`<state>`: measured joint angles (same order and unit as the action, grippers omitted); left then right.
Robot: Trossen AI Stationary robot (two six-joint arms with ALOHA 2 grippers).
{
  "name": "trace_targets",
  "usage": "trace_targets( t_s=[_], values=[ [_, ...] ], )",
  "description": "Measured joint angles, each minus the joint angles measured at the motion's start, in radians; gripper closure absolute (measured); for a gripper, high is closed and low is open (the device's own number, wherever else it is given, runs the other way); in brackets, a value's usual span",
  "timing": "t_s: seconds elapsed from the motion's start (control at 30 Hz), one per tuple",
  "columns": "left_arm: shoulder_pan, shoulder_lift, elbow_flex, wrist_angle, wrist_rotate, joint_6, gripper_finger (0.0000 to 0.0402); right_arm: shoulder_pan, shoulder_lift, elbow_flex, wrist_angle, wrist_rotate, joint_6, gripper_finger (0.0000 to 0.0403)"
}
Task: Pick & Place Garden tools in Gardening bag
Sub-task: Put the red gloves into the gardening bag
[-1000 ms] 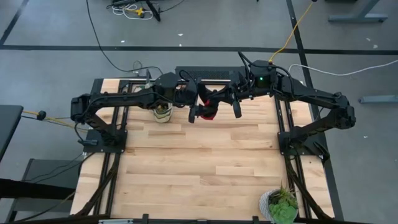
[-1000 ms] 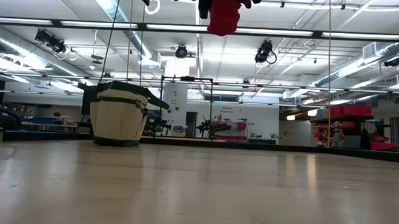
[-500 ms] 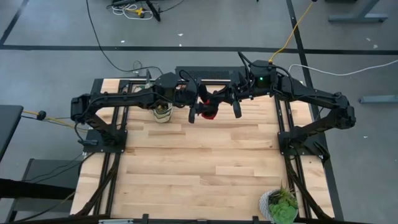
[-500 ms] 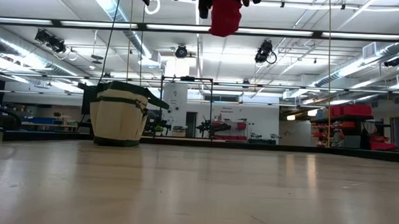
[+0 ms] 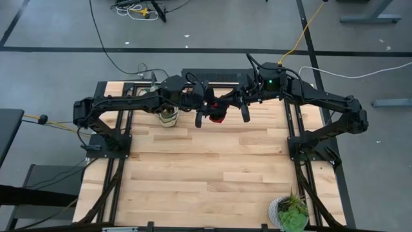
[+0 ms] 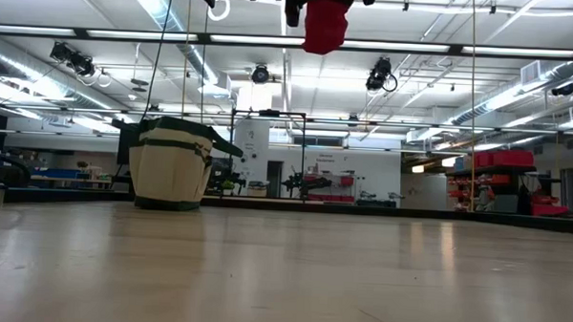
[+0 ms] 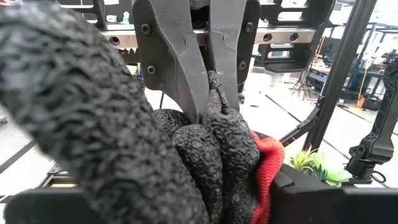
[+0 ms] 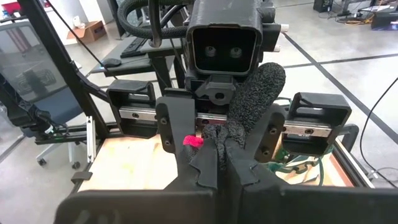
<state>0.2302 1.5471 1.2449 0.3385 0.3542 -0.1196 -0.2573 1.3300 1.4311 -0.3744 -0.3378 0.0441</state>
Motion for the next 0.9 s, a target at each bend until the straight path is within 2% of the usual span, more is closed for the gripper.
trace_targets(
  t_s=[0.37, 0.6, 0.9],
  values=[
    [0.0, 0.0, 0.0, 0.0, -0.001, 0.0, 0.0344, 0.0, 0.0, 0.0, 0.0, 0.0, -0.001, 0.0402],
    [0.0, 0.0, 0.0, 0.0, -0.001, 0.0, 0.0351, 0.0, 0.0, 0.0, 0.0, 0.0, -0.003, 0.0399],
    [0.0, 0.0, 0.0, 0.0, -0.002, 0.001, 0.0352, 0.0, 0.0, 0.0, 0.005, 0.013, -0.001, 0.0339]
  ],
)
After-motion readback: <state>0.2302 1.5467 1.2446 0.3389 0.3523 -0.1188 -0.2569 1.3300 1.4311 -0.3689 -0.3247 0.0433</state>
